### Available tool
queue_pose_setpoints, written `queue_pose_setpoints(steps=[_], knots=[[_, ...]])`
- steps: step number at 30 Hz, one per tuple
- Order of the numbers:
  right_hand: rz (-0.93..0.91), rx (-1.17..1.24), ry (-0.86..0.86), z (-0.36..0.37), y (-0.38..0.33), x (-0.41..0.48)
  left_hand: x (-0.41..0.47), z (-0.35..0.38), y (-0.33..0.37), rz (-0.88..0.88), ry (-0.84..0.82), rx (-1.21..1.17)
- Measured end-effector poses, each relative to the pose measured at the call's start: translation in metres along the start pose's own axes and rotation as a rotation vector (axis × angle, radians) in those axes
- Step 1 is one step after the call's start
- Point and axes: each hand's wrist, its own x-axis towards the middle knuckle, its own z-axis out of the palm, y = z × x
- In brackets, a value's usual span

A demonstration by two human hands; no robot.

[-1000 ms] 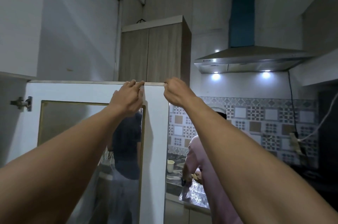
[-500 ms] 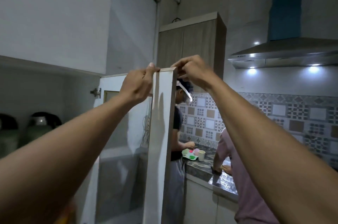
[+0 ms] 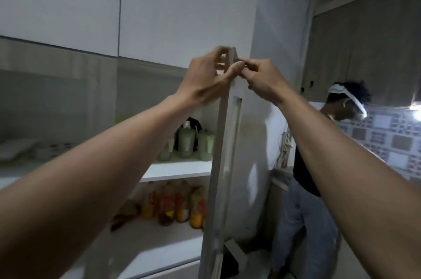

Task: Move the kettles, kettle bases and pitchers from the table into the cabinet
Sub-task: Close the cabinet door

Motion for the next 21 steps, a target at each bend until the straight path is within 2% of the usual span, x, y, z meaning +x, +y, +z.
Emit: queue_pose_setpoints(steps=[4,11,17,21], knots=[[-0.005,-0.052,-0.041,0.050,-0.010,0.018,-0.002,-0.036,-0.036,-0.020,0.067,0.254],[-0.124,-0.070,-0.082,0.129,-0.005,0.060,-0.007,-0.075,-0.103,-0.078,0.146,0.525],[-0.092,-0.207,-0.121,0.191,0.022,0.105,-0.005,-0.084,-0.163,-0.043,0.039,1.082],[-0.078,-0.257,-0.160,0.223,0.044,0.133,0.000,-0.083,-0.206,-0.074,-0.023,1.311]])
